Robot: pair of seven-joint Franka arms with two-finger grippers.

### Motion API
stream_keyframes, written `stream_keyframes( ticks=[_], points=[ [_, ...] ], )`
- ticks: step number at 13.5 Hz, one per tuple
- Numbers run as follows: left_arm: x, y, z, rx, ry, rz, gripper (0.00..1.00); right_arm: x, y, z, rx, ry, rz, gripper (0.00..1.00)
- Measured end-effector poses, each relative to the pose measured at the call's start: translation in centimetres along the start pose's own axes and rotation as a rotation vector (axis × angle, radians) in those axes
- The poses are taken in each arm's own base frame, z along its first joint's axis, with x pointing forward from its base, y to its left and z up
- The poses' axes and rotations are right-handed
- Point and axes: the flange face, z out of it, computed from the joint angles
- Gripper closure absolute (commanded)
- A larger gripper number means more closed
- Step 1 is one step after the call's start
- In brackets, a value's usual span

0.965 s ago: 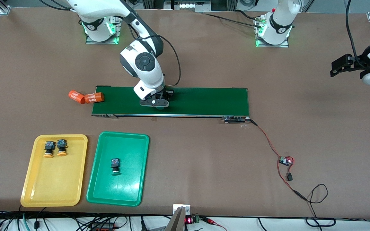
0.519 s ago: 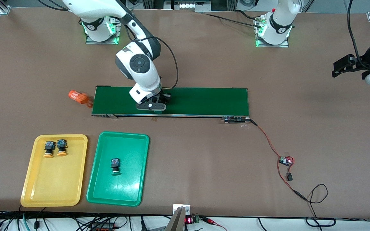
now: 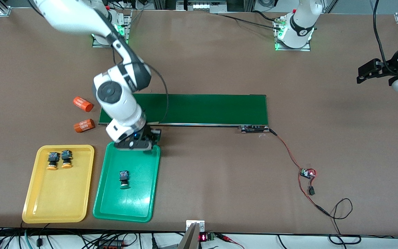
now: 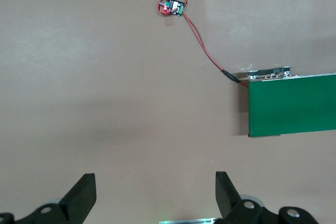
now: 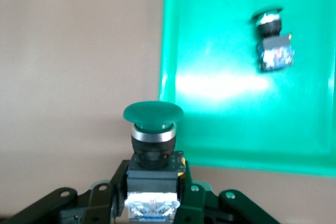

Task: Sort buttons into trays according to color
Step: 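Carry the green button over the green tray with the right gripper, then lower the button beside the first one and open the right gripper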

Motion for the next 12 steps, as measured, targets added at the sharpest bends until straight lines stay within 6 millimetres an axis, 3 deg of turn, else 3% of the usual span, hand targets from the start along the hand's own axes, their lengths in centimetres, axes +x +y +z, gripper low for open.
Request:
stream_keyframes(
  ticks=[3, 5, 6, 7, 8, 9, 10, 12],
  points=[
    [0.0, 0.0, 0.0, 0.0, 0.0, 0.0, 0.0, 2.7, 0.6, 4.0, 0.012, 0.007, 0.0, 0.85],
    [0.0, 0.0, 0.0, 0.0, 0.001, 0.0, 0.0, 4.1, 2.1, 6.0, -0.001, 0.016, -0.013, 0.82],
    [0.0, 0.0, 0.0, 0.0, 0.001, -0.001, 0.0, 4.6, 3.0, 6.8, -0.008, 0.025, -0.015, 0.63],
    [0.0, 0.0, 0.0, 0.0, 0.001, -0.001, 0.0, 5.1, 3.8, 7.5, -0.013, 0.039, -0.015, 0.56],
    [0.0, 0.0, 0.0, 0.0, 0.001, -0.001, 0.0, 5.3, 4.5, 8.3, -0.016, 0.052, -0.013, 0.33],
    [0.0, 0.0, 0.0, 0.0, 0.001, 0.0, 0.0, 5.5, 5.0, 8.9, -0.016, 0.063, -0.011, 0.21],
    [0.0, 0.0, -0.2, 0.0, 0.005, 0.0, 0.0, 5.4, 5.2, 9.5, -0.015, 0.066, -0.01, 0.0],
    [0.0, 0.0, -0.7, 0.001, 0.018, 0.0, 0.0, 5.4, 5.1, 9.8, -0.013, 0.069, -0.01, 0.0]
  ],
)
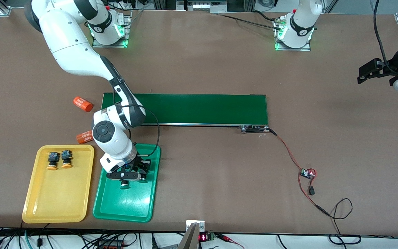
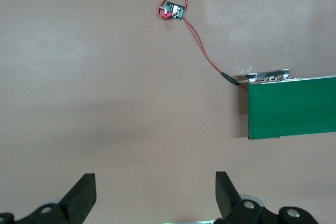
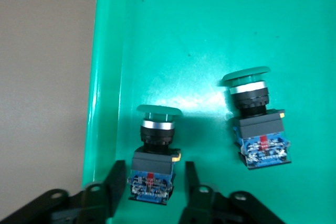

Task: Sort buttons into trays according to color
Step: 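Lower the button beside the first one and open the right gripper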

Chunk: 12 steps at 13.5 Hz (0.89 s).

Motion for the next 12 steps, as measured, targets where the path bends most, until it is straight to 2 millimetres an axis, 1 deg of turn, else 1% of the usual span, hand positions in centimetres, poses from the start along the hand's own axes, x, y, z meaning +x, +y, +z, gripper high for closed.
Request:
stream_keyframes(
  ticks=[3, 4, 5, 6, 7, 8, 10, 12],
  points=[
    [0.0, 0.0, -0.3, 0.0, 0.006, 0.0, 0.0, 0.5, 0.1, -0.5, 0.016, 0.038, 0.001, 0.0],
    [0.0, 0.0, -0.3, 0.0, 0.006, 0.0, 0.0, 0.7, 0.3, -1.0, 0.015, 0.044, 0.001, 0.0],
    [0.0, 0.0, -0.3, 0.0, 0.006, 0.0, 0.0, 0.9, 0.6, -2.0, 0.011, 0.044, 0.003, 0.0],
    [0.0, 0.0, -0.3, 0.0, 0.006, 0.0, 0.0, 1.1, 1.0, -3.5, -0.006, 0.026, 0.005, 0.0],
    [0.0, 0.0, -0.3, 0.0, 0.006, -0.001, 0.0, 1.2, 1.7, -5.7, -0.036, -0.012, 0.005, 0.0],
    [0.0, 0.0, -0.3, 0.0, 0.006, -0.001, 0.0, 1.4, 2.5, -8.5, -0.074, -0.063, -0.004, 0.0],
    [0.0, -0.1, -0.3, 0.0, 0.006, -0.001, 0.0, 1.6, 4.7, -14.8, -0.134, -0.146, -0.036, 0.0],
    [0.0, -0.1, -0.3, 0.0, 0.006, -0.001, 0.0, 1.3, 6.9, -20.4, -0.156, -0.203, -0.028, 0.0]
  ],
)
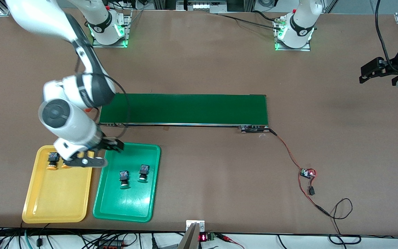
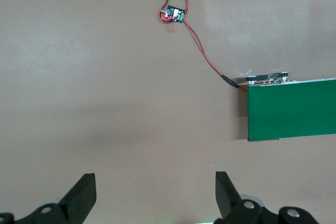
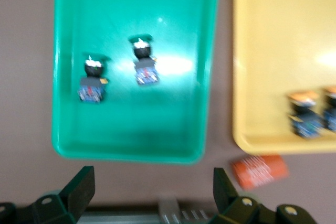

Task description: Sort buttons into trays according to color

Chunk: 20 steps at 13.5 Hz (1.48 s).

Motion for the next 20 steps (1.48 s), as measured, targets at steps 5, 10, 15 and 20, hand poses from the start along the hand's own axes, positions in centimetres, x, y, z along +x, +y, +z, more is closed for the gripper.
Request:
stream_keyframes(
  ticks=[5, 10, 15, 20],
  points=[
    [0.0, 0.0, 0.0, 0.0, 0.0, 0.0, 0.0, -4.5, 9.1, -9.5, -0.002, -0.101, 0.052, 0.0],
    [0.0, 0.0, 0.0, 0.0, 0.0, 0.0, 0.0, -10.2, 14.4, -15.5, -0.021, -0.153, 0.043, 0.0],
    [0.0, 0.0, 0.0, 0.0, 0.0, 0.001, 0.0, -13.8, 17.3, -15.0, -0.011, -0.198, -0.036, 0.0],
    [0.0, 0.0, 0.0, 0.0, 0.0, 0.001, 0.0, -14.5, 18.0, -15.0, -0.012, -0.237, -0.028, 0.0]
  ],
)
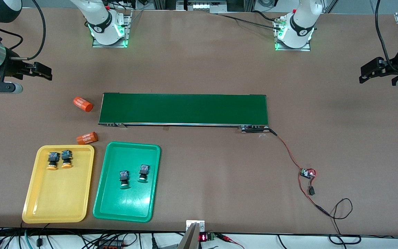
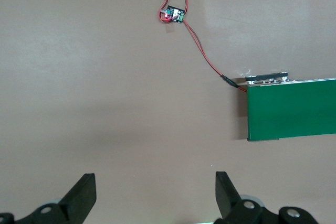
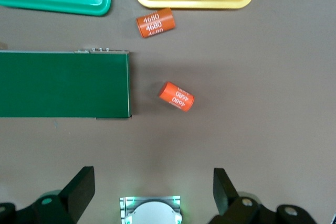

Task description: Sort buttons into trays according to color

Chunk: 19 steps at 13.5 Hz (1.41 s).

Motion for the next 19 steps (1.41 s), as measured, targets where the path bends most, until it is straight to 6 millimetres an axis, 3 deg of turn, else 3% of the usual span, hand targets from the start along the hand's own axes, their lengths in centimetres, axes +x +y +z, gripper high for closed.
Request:
stream_keyframes(
  ticks=[19],
  points=[
    [0.0, 0.0, 0.0, 0.0, 0.0, 0.0, 0.0, 0.37, -0.62, -0.1, 0.073, 0.014, 0.012, 0.0]
  ],
)
